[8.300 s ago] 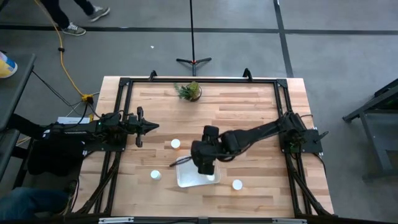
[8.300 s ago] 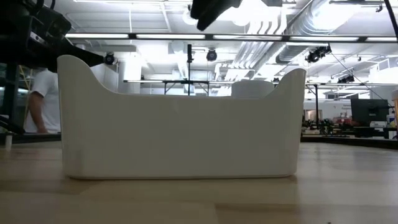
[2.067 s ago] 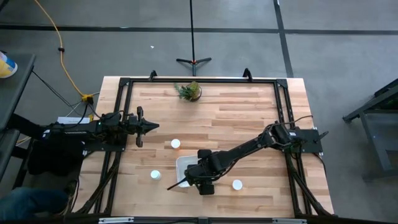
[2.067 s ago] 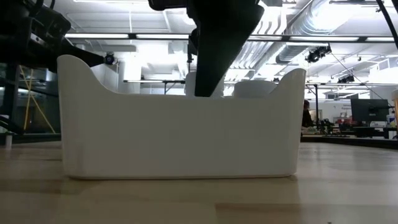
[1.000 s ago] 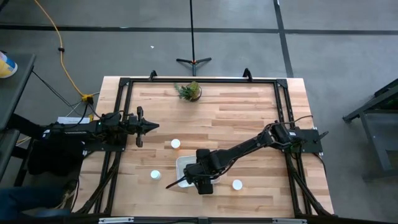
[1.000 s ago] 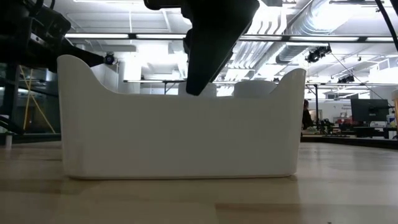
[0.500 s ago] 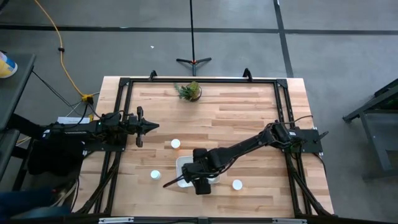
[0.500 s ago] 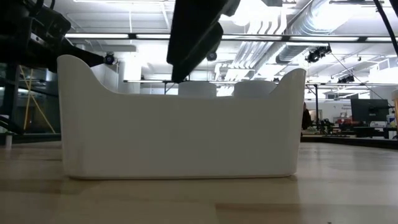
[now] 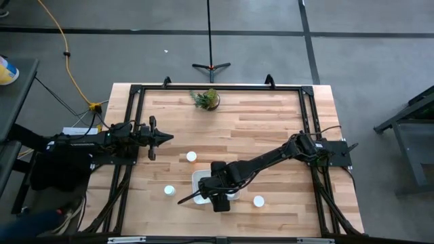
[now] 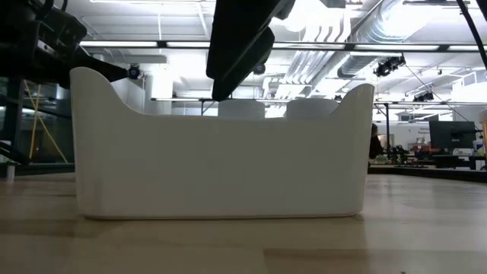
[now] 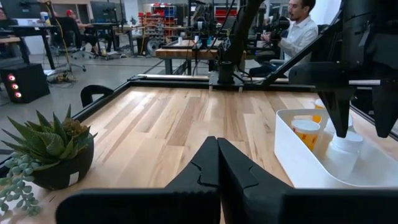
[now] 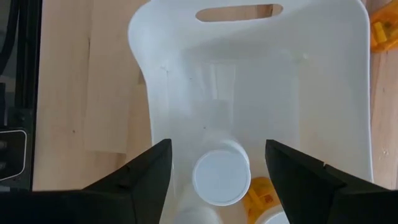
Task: Pick and place pill bottles into a basket
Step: Put the right orange pill bottle into the white bin
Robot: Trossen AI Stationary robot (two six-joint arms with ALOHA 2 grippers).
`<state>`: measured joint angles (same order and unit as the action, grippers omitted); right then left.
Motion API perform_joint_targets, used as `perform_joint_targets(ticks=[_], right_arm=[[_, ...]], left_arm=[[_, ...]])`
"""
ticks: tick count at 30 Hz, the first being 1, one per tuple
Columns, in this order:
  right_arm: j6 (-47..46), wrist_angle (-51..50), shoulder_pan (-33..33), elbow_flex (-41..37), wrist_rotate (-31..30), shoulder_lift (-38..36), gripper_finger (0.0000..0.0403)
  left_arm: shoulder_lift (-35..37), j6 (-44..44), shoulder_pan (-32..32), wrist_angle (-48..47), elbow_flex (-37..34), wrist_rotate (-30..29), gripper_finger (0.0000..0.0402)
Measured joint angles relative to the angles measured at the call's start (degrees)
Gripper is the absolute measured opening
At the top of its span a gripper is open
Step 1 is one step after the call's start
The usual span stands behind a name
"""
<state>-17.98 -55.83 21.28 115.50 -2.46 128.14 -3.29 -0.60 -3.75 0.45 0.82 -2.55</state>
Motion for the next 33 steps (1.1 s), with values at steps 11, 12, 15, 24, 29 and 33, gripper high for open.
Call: perform_joint_targets(ticks=[11, 12, 15, 24, 29, 33], right_arm=[[0.0, -0.5, 0.0, 0.0, 0.1, 0.0, 0.0249], [-0.1, -0.8, 0.0, 0.0, 0.0, 0.0, 0.0249], [-1.5, -1.0, -0.1, 0.0, -0.5, 0.0, 0.0250], [-0.4, -3.9, -1.7, 6.7, -3.4, 0.0, 0.0253], [2.3, -10.9, -3.7, 13.7, -7.2, 0.0, 0.0252], [2.2, -19.5, -4.1, 19.6, -7.6, -0.3, 0.0252]], left_arm=[[0.0, 0.0, 0.0, 0.0, 0.0, 0.0, 0.0026], [0.0, 0.0, 0.0, 0.0, 0.0, 0.0, 0.0030], [0.0, 0.0, 0.0, 0.0, 0.0, 0.0, 0.0032], [0.0, 0.1, 0.0, 0.0, 0.0, 0.0, 0.0025], [0.0, 0.4, 0.0, 0.0, 0.0, 0.0, 0.0030], [0.0, 0.4, 0.0, 0.0, 0.0, 0.0, 0.0023]])
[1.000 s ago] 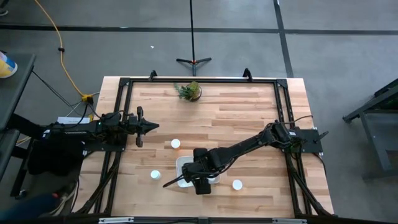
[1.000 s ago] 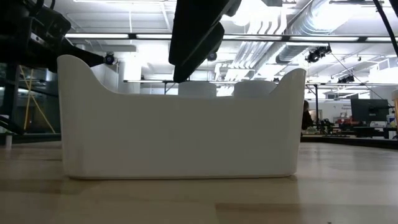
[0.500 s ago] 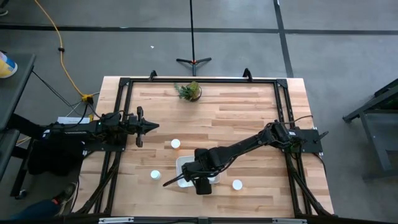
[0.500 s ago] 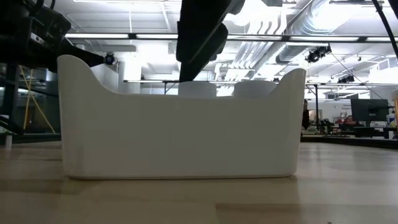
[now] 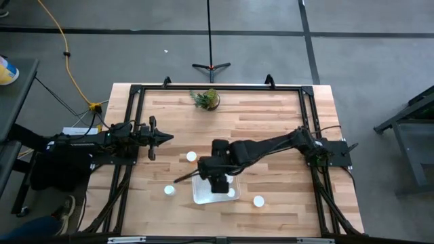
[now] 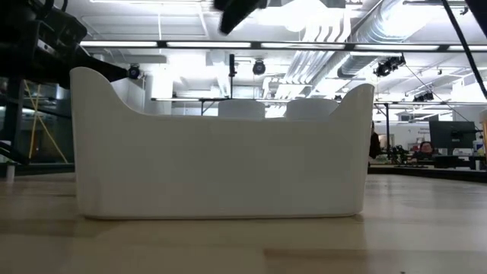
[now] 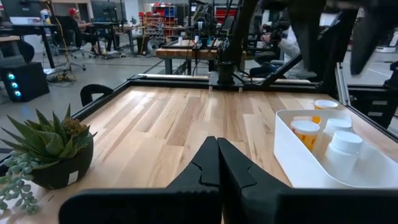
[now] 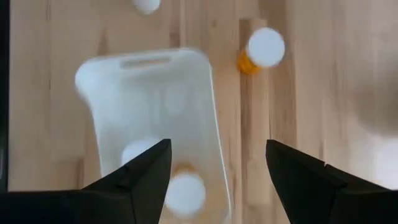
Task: Pick and place pill bottles into a basket
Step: Put the right orange pill bottle into the white bin
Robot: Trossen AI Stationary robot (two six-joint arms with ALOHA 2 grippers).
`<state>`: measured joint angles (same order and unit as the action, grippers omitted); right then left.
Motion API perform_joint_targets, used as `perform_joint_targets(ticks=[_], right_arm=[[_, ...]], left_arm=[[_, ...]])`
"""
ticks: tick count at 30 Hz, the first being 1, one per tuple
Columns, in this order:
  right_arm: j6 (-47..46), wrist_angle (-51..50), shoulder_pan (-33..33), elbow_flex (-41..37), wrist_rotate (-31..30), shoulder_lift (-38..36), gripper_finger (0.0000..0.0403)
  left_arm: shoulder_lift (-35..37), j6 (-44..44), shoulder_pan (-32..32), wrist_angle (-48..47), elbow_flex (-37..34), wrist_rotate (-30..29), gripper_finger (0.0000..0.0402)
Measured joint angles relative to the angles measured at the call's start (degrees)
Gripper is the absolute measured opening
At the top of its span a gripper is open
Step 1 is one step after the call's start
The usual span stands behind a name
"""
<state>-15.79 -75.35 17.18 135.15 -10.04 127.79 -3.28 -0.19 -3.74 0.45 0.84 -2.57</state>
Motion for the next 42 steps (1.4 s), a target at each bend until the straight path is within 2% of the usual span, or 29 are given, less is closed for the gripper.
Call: perform_joint_targets(ticks=[3, 7, 16, 23, 28, 30, 36, 42], right_arm=[[-0.9, -0.9, 1.8, -3.6, 2.5, -3.5, 0.0252], [-6.0, -9.2, 5.3, -7.0, 4.9, -5.3, 0.0252], [-18.0, -9.2, 14.3, -14.0, 1.9, -6.6, 0.0252], [-28.9, 0.7, 17.6, -24.0, 0.9, -11.8, 0.0252], [-36.6, 15.4, 17.6, -34.4, -3.3, -18.6, 0.0252], [-37.5, 18.5, 17.3, -38.3, -3.8, -21.0, 0.0252], [-37.9, 15.8, 17.4, -48.3, 2.1, -25.5, 0.0252], [-33.6, 17.6, 17.3, -52.6, 6.7, -26.3, 0.0254]], left_arm=[[0.0, 0.0, 0.0, 0.0, 0.0, 0.0, 0.0023], [0.0, 0.0, 0.0, 0.0, 0.0, 0.0, 0.0032], [0.0, 0.0, 0.0, 0.0, 0.0, 0.3, 0.0023], [0.1, 0.0, 0.0, 0.0, 0.0, 0.3, 0.0031], [0.1, 0.0, 0.0, 0.0, 0.0, 0.6, 0.0023], [0.1, 0.0, 0.0, 0.0, 0.0, 0.7, 0.0023], [0.1, 0.0, 0.0, 0.0, 0.0, 0.6, 0.0031], [0.1, 0.0, 0.0, 0.0, 0.0, 0.6, 0.0023]])
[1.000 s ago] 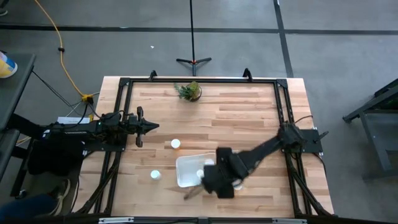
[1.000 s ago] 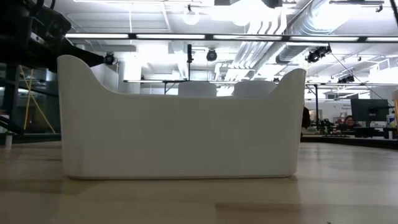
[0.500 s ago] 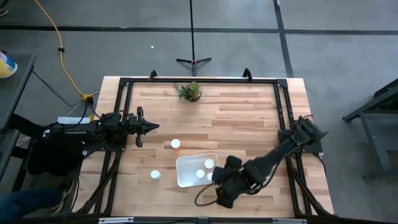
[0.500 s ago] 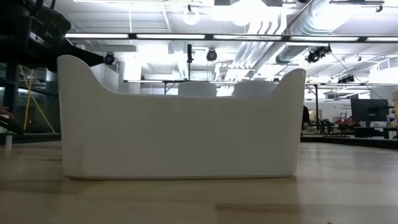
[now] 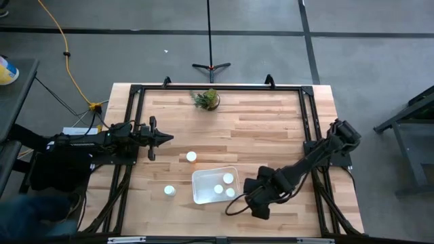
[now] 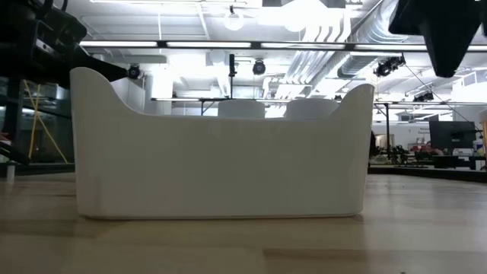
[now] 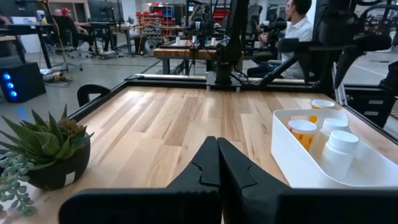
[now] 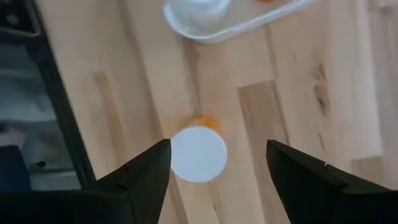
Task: Pick and place pill bottles into a basket
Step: Put the right orange pill bottle into the white bin
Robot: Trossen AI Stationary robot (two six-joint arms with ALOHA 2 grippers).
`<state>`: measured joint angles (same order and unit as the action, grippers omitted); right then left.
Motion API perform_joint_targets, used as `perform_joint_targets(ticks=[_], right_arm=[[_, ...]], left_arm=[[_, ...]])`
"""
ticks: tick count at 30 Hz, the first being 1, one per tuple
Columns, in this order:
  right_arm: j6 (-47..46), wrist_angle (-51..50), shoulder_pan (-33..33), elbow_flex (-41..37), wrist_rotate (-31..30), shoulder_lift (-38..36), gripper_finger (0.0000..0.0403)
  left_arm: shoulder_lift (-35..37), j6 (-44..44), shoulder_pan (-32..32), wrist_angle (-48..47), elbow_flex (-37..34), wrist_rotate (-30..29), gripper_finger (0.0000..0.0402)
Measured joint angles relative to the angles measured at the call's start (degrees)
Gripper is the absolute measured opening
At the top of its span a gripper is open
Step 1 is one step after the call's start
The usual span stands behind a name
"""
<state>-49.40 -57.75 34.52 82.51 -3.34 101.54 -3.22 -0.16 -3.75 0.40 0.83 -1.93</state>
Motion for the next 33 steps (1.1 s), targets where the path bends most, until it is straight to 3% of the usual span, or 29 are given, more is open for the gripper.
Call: perform_joint_targets(ticks=[12, 23, 33], right_arm=[[2.1, 3.8, 0.5, -1.8, 0.9, 0.2, 0.0320], [4.9, 4.8, 2.0, -2.2, -2.9, 0.9, 0.0323], [0.3, 9.7, 2.0, -8.7, 1.2, 0.9, 0.0323]], left_arm=[[0.0, 0.0, 0.0, 0.0, 0.0, -0.5, 0.0023], [0.0, 0.0, 0.0, 0.1, 0.0, -1.4, 0.0023], [0.0, 0.0, 0.0, 0.1, 0.0, -1.3, 0.0023]])
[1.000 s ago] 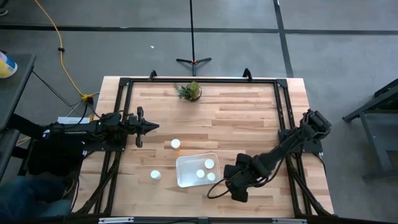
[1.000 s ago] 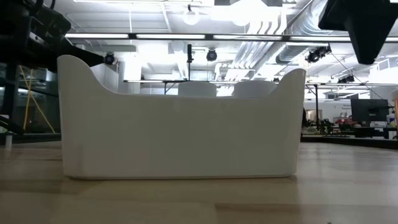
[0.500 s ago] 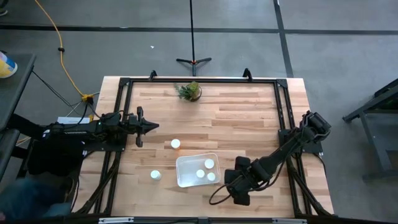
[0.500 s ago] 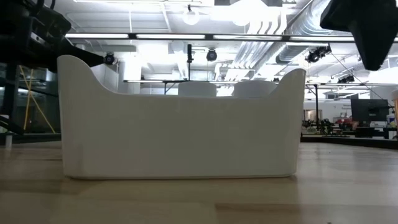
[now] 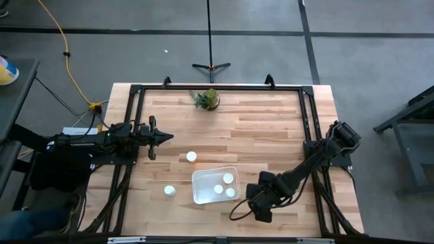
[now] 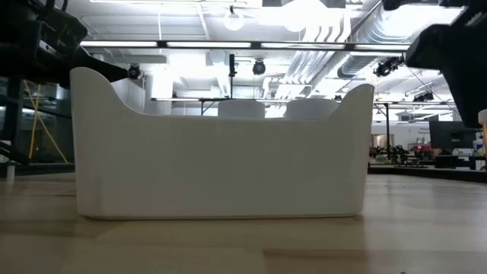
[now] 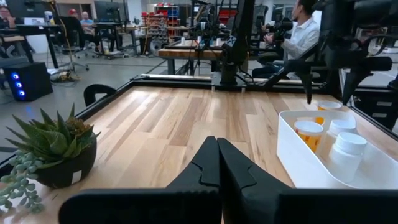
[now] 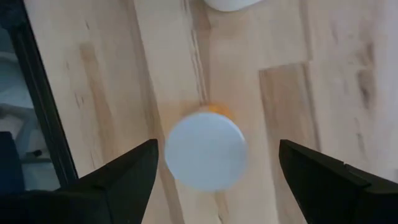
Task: Pick and place pill bottles into a basket
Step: Put the right orange pill bottle into the white bin
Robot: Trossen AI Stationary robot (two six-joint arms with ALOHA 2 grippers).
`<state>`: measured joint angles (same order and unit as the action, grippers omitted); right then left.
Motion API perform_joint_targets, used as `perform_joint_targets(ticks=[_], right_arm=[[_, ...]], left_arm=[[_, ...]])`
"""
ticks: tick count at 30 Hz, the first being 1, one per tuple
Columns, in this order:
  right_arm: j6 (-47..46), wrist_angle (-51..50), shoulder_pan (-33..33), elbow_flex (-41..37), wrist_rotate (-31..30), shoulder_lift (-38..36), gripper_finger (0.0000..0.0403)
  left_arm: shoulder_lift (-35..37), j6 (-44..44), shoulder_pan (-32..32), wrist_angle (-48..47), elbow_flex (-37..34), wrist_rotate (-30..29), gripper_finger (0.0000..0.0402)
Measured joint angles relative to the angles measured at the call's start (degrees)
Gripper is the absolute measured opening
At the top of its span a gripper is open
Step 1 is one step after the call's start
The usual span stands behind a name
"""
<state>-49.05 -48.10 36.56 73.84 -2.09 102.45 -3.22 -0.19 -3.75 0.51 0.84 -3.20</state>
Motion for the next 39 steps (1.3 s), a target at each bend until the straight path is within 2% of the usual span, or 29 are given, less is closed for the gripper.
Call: perform_joint_targets(ticks=[8, 14, 28, 34, 39], right_arm=[[0.0, 6.9, 0.0, -3.8, 0.3, 0.0, 0.0323], [-0.5, 8.1, 0.0, -5.5, 1.0, 0.0, 0.0323], [1.6, 9.0, 0.2, -5.4, -1.8, 0.4, 0.0322], [1.5, 9.9, 0.3, -5.4, 1.2, 1.3, 0.0322], [1.1, 10.6, 0.3, -5.4, 0.5, 1.5, 0.0320]], left_arm=[[0.0, 0.0, 0.0, 0.0, 0.0, 0.1, 0.0023], [0.0, 0.0, 0.0, 0.0, 0.0, 0.1, 0.0025], [0.0, 0.0, 0.0, 0.1, 0.0, -0.4, 0.0023], [0.0, -0.5, 0.0, 0.2, 0.0, -0.7, 0.0028], [0.0, -0.8, 0.0, 0.2, 0.0, -0.9, 0.0023]])
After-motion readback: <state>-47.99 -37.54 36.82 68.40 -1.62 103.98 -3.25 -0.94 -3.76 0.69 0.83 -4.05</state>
